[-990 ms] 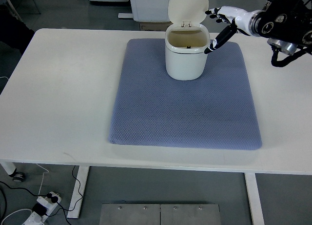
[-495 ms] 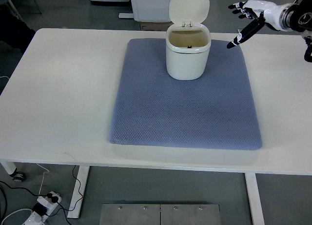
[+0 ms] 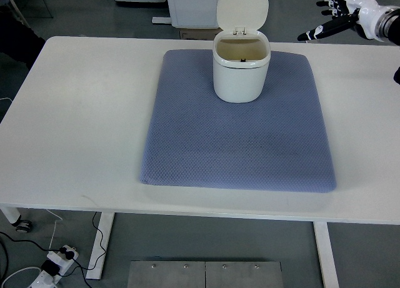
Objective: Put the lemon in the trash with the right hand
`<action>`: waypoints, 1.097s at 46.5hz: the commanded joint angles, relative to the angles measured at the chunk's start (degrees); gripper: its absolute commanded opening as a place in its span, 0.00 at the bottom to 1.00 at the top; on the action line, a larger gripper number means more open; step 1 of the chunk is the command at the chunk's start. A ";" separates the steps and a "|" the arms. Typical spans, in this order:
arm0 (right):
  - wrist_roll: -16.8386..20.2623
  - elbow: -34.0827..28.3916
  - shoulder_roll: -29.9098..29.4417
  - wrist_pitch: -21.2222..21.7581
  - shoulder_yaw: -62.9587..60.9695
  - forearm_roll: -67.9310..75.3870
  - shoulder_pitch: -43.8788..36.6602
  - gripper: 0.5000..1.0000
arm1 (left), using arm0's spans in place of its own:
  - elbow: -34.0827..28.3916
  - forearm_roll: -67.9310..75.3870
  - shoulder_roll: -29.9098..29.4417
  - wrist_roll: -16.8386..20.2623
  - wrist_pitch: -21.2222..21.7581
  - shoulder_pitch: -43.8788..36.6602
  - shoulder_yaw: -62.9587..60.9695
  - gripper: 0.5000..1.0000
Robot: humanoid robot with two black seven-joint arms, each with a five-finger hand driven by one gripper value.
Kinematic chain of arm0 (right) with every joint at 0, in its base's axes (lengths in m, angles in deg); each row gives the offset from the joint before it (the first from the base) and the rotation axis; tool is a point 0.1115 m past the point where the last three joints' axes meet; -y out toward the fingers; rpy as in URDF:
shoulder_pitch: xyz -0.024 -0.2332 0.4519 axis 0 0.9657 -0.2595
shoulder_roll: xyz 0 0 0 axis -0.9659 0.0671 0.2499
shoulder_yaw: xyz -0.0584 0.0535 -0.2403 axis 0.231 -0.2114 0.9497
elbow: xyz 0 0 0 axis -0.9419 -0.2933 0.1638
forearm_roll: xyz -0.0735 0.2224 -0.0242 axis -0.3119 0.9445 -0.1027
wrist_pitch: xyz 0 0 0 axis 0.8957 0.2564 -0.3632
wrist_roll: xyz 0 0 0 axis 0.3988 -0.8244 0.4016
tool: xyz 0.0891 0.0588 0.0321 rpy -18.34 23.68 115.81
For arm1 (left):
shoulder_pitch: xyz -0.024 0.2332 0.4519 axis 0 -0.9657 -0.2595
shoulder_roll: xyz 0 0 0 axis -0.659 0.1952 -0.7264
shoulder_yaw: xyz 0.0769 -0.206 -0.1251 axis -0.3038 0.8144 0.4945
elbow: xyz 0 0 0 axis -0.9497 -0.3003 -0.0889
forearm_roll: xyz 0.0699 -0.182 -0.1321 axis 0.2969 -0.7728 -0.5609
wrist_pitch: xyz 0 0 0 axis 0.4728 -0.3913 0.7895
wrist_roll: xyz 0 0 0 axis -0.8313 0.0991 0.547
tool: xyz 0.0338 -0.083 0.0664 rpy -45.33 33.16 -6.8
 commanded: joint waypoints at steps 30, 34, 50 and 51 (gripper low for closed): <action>-3.33 11.99 -5.60 -10.88 -34.12 1.66 23.46 1.00 | 0.00 0.00 0.00 0.00 0.00 0.05 0.00 1.00; -3.77 12.86 -6.82 -11.41 -36.93 1.66 25.56 1.00 | 0.00 0.00 0.00 0.00 0.00 0.05 0.00 1.00; -7.55 15.06 -11.48 -11.67 -50.21 1.66 33.12 1.00 | 0.00 0.00 0.00 0.00 0.00 0.05 0.00 1.00; -7.99 15.06 -11.75 -11.59 -50.91 1.66 33.48 1.00 | 0.00 0.00 0.00 0.00 0.00 -0.04 0.00 1.00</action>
